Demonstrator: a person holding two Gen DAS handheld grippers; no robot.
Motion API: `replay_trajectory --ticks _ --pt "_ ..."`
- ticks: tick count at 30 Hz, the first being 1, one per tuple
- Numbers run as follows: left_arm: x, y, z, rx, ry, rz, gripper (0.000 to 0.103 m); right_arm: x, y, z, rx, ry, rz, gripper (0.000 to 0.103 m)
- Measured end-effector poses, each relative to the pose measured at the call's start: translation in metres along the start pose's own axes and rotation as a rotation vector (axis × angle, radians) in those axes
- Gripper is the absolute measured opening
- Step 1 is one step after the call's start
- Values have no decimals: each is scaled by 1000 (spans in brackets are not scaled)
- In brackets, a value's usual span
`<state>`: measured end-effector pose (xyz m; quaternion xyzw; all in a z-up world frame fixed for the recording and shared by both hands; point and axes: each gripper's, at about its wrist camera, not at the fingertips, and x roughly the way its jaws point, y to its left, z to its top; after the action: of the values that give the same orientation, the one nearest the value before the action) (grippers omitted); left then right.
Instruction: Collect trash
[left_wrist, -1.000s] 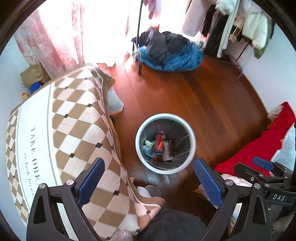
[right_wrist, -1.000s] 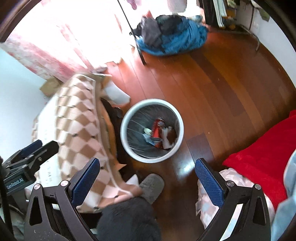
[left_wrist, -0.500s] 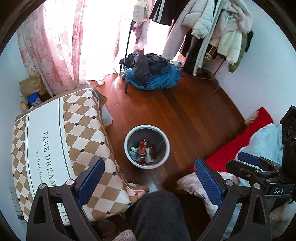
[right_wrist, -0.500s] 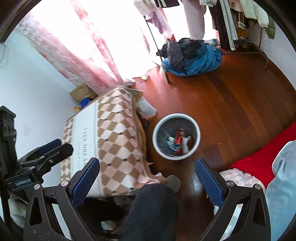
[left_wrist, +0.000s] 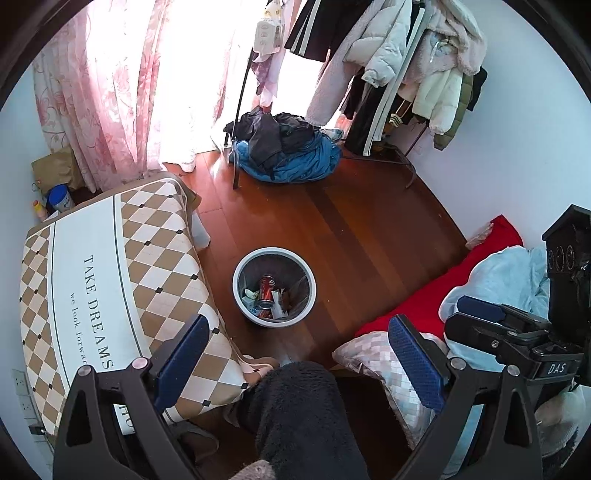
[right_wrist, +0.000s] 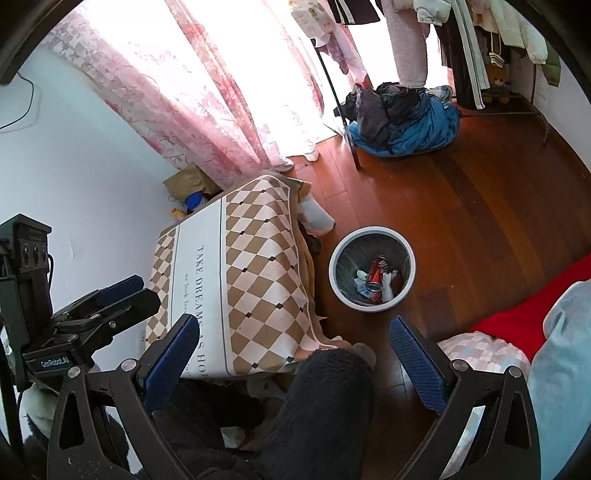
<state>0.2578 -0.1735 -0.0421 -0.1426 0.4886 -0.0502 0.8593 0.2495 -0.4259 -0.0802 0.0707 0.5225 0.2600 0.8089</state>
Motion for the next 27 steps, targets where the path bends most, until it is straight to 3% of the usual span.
replay_trajectory --ticks 27 --pt "-23 -6 -5 17 5 -35 99 -14 10 -7 -24 25 8 103"
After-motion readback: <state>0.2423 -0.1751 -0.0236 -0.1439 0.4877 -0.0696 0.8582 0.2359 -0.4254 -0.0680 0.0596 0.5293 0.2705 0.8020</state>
